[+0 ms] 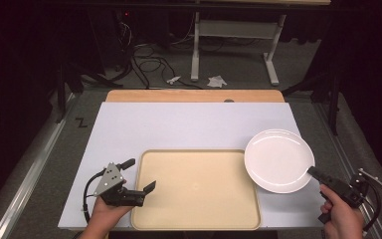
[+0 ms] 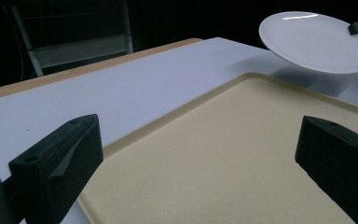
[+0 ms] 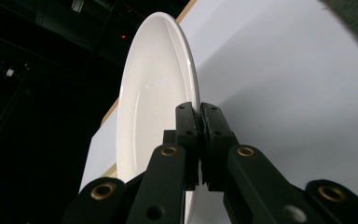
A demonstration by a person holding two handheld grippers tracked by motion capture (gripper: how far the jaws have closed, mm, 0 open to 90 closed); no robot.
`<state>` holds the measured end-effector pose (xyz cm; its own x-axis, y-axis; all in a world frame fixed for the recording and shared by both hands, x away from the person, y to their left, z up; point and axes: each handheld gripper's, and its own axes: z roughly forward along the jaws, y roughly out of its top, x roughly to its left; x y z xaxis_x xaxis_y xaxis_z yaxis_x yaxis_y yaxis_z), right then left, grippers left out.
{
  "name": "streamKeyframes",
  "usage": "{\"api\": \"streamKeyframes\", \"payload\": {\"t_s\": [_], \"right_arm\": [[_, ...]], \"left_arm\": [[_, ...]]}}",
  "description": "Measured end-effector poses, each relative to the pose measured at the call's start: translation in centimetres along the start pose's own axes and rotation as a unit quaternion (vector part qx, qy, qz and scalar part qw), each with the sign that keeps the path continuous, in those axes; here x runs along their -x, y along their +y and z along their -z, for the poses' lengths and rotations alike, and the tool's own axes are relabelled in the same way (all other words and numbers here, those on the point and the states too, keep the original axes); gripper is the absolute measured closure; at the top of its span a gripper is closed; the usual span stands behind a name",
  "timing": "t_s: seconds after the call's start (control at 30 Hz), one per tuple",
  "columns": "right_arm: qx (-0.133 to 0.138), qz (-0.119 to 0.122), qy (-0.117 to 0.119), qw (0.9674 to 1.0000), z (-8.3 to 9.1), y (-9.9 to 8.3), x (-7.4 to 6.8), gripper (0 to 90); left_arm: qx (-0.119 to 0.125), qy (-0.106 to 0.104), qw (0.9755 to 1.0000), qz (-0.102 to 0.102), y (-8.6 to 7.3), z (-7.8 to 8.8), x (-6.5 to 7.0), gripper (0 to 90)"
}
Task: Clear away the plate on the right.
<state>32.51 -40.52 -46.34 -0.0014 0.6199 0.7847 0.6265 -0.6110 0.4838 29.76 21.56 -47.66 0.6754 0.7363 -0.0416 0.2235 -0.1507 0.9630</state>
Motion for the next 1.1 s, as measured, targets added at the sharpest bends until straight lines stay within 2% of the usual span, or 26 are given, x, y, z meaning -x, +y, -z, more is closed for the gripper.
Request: {"api": "streamKeyframes", "payload": {"t_s": [0.17, 0.7, 1.1], "right_arm": [[-0.012, 0.008, 0.014, 0.9998, -1.9, 0.1, -1.6, 88.8], [-0.051, 0.029, 0.044, 0.9974, -6.7, -1.2, -4.6, 88.8], [-0.091, 0.043, 0.074, 0.9922, -10.1, -2.9, -6.7, 88.8]], "left_arm": [[0.002, 0.002, 1.0, 0.0, 0.0, 0.1, -0.1, 1.6], [0.001, 0.011, 0.9999, 0.002, -0.2, 0.9, -0.3, 1.6], [-0.002, 0.017, 0.9998, 0.003, -0.5, 1.4, -0.2, 1.6]]}}
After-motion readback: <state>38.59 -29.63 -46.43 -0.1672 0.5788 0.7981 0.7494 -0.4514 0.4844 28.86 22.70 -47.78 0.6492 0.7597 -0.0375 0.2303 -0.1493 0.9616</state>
